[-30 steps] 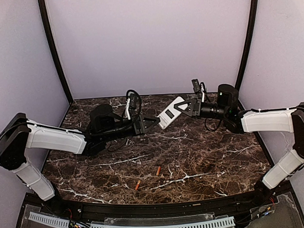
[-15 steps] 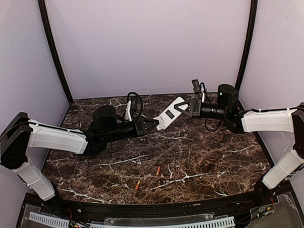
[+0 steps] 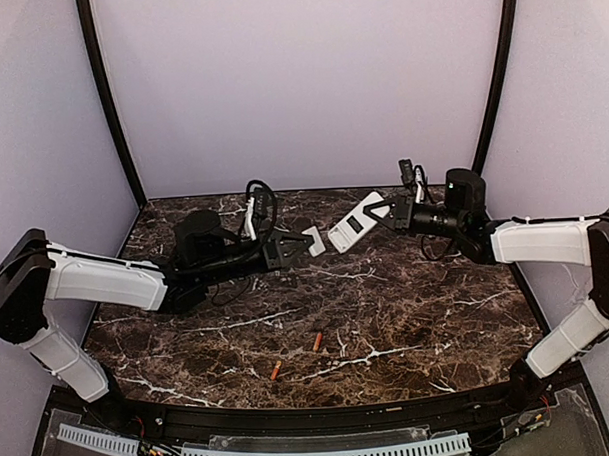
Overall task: Load the batteries into the remote control
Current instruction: Remove the battery cover from the remote control, then place the battery cover at the center of the board.
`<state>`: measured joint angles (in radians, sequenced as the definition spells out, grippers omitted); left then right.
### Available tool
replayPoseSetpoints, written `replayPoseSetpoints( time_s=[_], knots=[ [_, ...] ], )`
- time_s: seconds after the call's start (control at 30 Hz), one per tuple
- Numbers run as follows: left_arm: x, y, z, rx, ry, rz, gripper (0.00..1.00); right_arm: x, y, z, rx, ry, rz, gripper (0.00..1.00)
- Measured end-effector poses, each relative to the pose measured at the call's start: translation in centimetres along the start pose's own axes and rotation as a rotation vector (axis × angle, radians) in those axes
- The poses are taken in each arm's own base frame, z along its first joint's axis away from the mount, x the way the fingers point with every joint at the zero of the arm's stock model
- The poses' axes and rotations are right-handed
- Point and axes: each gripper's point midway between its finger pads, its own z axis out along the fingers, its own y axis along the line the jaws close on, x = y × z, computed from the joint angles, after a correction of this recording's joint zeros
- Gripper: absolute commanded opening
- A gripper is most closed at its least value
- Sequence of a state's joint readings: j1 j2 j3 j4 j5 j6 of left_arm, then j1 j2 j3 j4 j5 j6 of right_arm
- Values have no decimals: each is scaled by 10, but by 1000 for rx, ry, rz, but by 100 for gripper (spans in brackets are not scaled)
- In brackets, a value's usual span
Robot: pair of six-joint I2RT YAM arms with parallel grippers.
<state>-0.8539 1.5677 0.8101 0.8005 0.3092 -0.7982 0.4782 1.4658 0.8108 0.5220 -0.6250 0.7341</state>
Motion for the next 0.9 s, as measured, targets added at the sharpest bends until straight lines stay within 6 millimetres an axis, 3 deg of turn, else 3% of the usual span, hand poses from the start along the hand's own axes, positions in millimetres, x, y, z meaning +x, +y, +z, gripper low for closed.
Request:
replayPoseSetpoints(
  time_s=[0.13,0.3,0.57,0.9],
  knots=[
    [-9,4,-16,-3,-24,-13,1,-7,-8,-14,28,-28,5,0],
    [-7,46,-31,-61,-20,-102,2,-14,-7,-27,31,-53,-10,0],
    [49,105,-32,-127,100,-275,3,3,-8,-29,10,-6,2,0],
    [80,135,-30,-159,170,-358,4,9,10,-35,-58,28,-15,0]
  ],
)
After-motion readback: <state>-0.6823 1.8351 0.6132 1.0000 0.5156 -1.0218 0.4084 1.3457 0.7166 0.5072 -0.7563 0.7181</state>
